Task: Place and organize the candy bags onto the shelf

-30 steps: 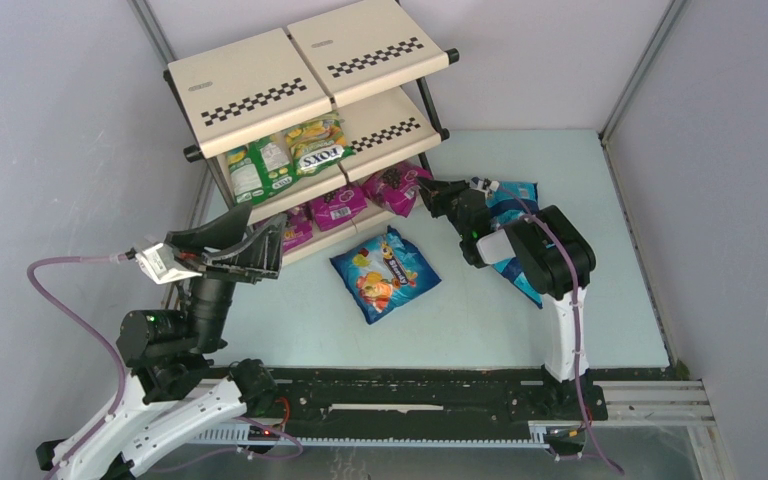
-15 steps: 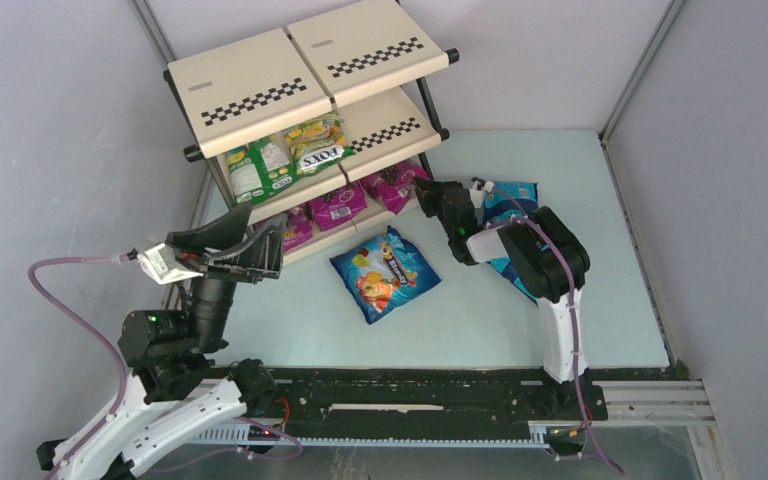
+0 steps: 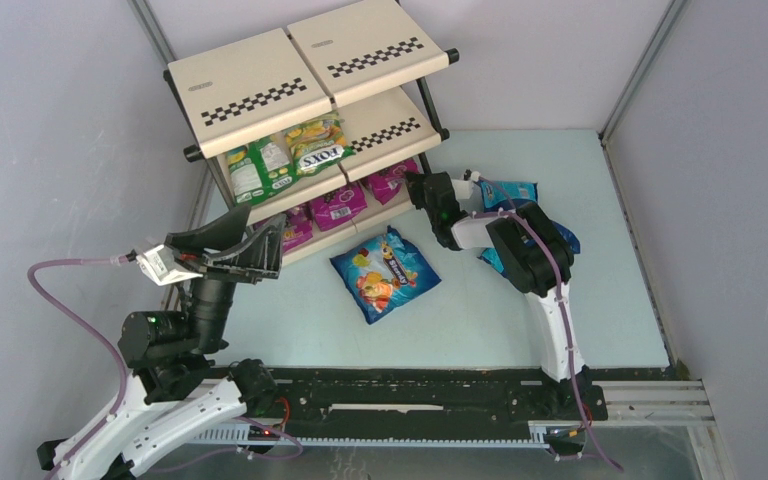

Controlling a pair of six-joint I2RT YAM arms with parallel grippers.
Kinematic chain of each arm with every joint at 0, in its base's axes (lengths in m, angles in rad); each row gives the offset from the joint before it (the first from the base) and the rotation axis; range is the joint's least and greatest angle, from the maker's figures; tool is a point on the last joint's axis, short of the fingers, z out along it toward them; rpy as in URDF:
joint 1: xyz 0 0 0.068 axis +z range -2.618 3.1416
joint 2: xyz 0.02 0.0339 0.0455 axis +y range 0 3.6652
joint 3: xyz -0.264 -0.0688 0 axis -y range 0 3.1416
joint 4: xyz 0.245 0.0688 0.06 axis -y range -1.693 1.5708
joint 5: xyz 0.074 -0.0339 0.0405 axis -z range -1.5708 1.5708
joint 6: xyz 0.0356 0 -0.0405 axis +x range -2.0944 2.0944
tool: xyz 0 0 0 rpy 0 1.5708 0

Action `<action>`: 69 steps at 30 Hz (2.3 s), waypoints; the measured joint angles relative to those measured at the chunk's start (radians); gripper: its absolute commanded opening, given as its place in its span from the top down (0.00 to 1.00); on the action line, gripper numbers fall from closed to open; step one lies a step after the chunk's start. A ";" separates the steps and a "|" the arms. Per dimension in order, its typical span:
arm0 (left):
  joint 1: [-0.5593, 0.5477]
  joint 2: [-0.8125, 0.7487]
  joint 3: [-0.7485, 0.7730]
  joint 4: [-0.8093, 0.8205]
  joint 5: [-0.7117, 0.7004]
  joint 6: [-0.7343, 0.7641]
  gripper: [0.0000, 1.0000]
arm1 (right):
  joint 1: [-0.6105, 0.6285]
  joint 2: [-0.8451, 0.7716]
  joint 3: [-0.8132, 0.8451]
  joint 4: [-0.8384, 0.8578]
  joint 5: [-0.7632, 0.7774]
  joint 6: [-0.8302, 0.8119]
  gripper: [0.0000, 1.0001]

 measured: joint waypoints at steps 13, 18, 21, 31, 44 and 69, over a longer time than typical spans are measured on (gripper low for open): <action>0.000 0.000 0.000 0.001 -0.003 0.004 0.00 | -0.011 -0.006 0.018 -0.083 -0.099 -0.119 0.37; -0.002 0.000 0.000 0.001 -0.003 0.004 0.00 | -0.031 -0.116 -0.063 -0.150 -0.226 -0.270 0.29; -0.003 0.000 0.000 0.002 -0.003 0.004 0.00 | -0.047 -0.235 -0.151 -0.180 -0.319 -0.401 0.24; -0.003 0.034 0.000 0.011 -0.003 0.015 0.00 | -0.048 -0.483 -0.474 -0.327 -0.626 -0.797 0.21; -0.003 0.090 0.000 0.002 0.007 0.029 0.00 | -0.077 -0.422 -0.488 -0.375 -0.922 -0.906 0.30; -0.003 0.082 0.000 0.007 0.008 0.022 0.00 | -0.118 -0.731 -0.895 -0.213 -0.869 -0.753 1.00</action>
